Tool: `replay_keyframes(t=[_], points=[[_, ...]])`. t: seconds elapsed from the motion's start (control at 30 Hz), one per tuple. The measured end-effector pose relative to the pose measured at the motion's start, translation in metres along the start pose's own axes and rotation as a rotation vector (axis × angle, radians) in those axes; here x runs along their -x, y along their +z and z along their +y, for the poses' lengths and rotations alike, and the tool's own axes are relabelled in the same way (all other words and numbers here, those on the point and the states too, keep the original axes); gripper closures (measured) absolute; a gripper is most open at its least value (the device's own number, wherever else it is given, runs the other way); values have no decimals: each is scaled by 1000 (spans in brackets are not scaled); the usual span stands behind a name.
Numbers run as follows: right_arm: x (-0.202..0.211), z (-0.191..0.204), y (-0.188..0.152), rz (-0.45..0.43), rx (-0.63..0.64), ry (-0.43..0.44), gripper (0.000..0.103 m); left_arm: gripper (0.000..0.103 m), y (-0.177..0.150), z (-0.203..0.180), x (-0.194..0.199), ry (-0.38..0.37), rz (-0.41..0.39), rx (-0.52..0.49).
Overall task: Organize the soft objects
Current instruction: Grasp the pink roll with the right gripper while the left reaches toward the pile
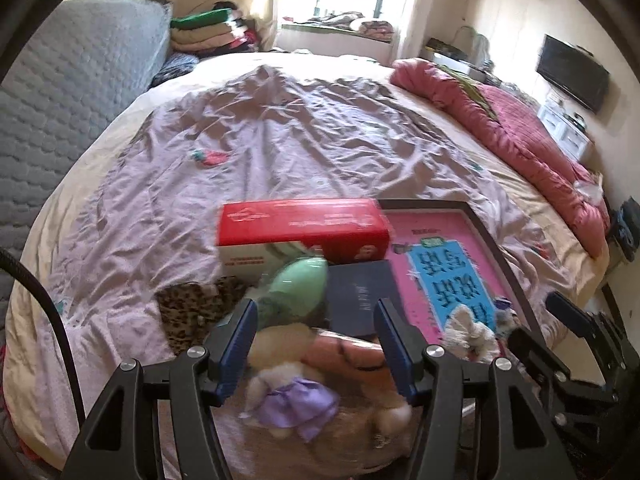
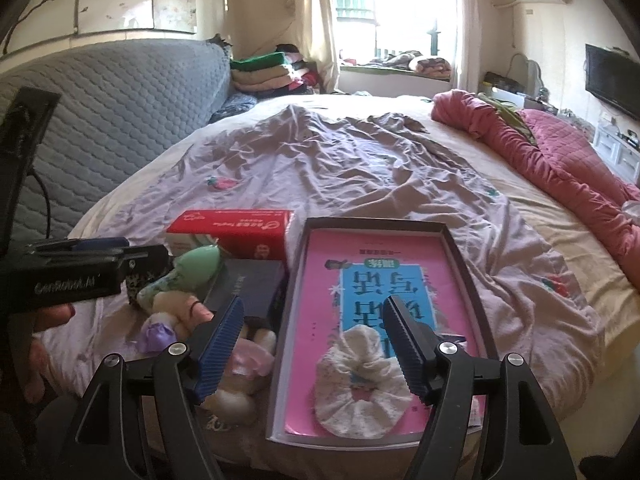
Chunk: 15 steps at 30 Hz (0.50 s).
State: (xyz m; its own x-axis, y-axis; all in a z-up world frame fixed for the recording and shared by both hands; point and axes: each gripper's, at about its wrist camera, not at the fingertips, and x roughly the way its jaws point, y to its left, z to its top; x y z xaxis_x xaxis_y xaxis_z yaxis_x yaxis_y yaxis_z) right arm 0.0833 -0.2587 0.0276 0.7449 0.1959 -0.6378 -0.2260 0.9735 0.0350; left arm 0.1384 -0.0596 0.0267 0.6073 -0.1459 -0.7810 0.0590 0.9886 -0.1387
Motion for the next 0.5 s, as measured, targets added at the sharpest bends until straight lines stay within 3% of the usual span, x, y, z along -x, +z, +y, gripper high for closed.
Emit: replay_keyframes(t=[0.2, 0.5], points=[[-7, 15, -4, 21, 28, 40, 29, 43, 2, 33, -9, 37, 24, 59], [-29, 45, -11, 71, 109, 110, 29, 43, -2, 51, -25, 19, 49, 78]])
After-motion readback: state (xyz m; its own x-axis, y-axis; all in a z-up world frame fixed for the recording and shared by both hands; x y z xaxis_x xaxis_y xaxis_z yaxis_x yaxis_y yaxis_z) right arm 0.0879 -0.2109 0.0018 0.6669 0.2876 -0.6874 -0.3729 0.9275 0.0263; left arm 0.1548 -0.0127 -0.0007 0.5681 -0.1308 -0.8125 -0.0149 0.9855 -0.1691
